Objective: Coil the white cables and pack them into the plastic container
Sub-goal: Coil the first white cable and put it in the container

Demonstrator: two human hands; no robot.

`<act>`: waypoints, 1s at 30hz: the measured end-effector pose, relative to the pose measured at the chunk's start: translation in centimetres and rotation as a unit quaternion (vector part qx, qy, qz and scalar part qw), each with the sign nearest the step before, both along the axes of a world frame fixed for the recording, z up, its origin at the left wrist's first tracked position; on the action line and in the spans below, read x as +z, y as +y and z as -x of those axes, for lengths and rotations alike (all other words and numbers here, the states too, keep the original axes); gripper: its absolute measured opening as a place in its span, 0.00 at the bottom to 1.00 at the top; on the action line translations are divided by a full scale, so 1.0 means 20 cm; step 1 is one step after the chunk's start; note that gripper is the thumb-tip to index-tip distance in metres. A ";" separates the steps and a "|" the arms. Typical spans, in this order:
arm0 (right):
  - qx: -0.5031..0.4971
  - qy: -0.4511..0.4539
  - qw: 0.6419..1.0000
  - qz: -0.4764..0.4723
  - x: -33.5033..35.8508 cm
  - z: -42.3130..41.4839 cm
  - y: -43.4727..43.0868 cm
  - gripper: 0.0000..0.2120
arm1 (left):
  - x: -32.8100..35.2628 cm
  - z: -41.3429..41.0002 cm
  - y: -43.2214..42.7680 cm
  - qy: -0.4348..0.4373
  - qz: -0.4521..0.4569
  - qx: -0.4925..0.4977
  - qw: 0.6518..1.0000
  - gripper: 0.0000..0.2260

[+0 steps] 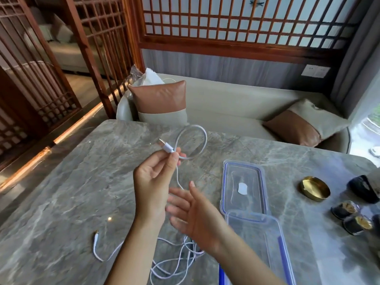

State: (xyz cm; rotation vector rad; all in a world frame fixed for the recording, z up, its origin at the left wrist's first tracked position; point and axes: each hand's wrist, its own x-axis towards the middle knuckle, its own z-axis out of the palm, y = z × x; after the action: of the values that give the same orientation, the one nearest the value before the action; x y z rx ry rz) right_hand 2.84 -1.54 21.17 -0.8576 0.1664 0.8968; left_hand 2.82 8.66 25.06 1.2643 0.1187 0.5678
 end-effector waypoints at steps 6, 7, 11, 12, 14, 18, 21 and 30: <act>-0.226 0.196 0.941 -0.157 -0.03 -0.03 0.04 0.05 | -0.09 0.05 0.08 0.045 0.021 0.023 0.999 0.04; -0.228 0.197 0.943 -0.144 -0.04 -0.04 0.05 0.06 | -0.10 0.06 0.09 0.053 0.040 0.018 0.998 0.05; -0.198 0.214 0.936 -0.195 -0.01 -0.01 0.13 0.08 | -0.09 0.09 0.08 0.057 0.146 -0.014 0.987 0.07; -0.188 0.225 0.931 -0.219 -0.01 -0.01 0.15 0.08 | -0.08 0.10 0.07 0.054 0.171 -0.015 0.984 0.07; -0.164 0.238 0.918 -0.272 -0.02 0.01 0.17 0.09 | -0.07 0.09 0.06 0.051 0.193 -0.014 0.980 0.07; -0.136 0.162 0.947 -0.243 -0.06 0.02 0.16 0.17 | -0.10 0.12 0.05 0.074 0.146 -0.072 0.984 0.07; -0.103 -0.010 0.993 -0.048 -0.08 0.00 0.08 0.16 | -0.14 0.14 0.09 0.106 0.094 -0.107 0.984 0.08; -0.015 -0.140 0.989 0.051 0.01 -0.12 -0.19 0.16 | -0.22 0.16 0.25 0.161 -0.050 -0.059 0.984 0.08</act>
State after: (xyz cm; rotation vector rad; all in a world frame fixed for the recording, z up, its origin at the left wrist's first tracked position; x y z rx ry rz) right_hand 5.27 -5.29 21.37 -1.0639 -0.0195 0.7348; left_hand -0.33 13.58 20.59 1.4446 0.2871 0.2663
